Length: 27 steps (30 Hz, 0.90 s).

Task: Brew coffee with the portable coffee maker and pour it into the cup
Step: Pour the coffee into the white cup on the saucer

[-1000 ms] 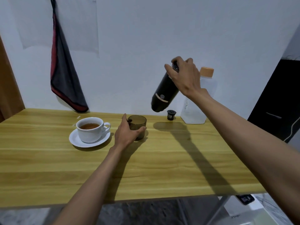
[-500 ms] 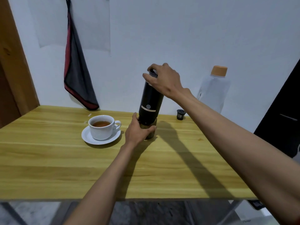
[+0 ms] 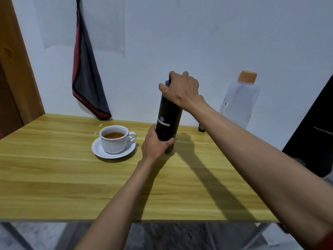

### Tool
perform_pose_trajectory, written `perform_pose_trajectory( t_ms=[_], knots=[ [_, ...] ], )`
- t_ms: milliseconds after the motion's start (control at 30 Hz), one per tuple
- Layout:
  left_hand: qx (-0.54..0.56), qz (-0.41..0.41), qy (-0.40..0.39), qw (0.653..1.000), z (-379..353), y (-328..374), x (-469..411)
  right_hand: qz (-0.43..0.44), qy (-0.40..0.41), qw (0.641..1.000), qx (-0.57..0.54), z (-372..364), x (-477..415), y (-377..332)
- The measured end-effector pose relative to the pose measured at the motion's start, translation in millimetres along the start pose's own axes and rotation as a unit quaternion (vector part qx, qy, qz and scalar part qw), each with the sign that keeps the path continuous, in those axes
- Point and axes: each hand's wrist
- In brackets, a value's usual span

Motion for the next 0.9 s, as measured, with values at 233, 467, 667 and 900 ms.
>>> perform_pose_trajectory(
  t_ms=[233,467,667,900],
  knots=[
    [-0.008,0.007,0.006,1.0,-2.9,-0.5,-0.1,0.022,0.008,0.989,0.147,3.8,-3.9,-13.1],
    [-0.014,0.007,0.009,1.0,-2.8,1.1,0.4,0.002,-0.028,0.976,0.214,8.0,-7.8,-33.8],
    [-0.012,0.006,0.011,1.0,-1.8,0.4,1.8,0.002,-0.078,0.967,0.241,3.3,-19.0,-40.7],
    [0.019,-0.002,0.01,1.0,3.0,-3.6,1.8,0.065,-0.092,0.987,0.112,11.9,-20.4,-10.9]
  ],
)
Point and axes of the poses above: each hand's wrist, its own x-axis away from the middle knuckle, its own z-axis out of the back of the hand, y = z × x, and after that the axes turned 8 degrees about -z, right-handed
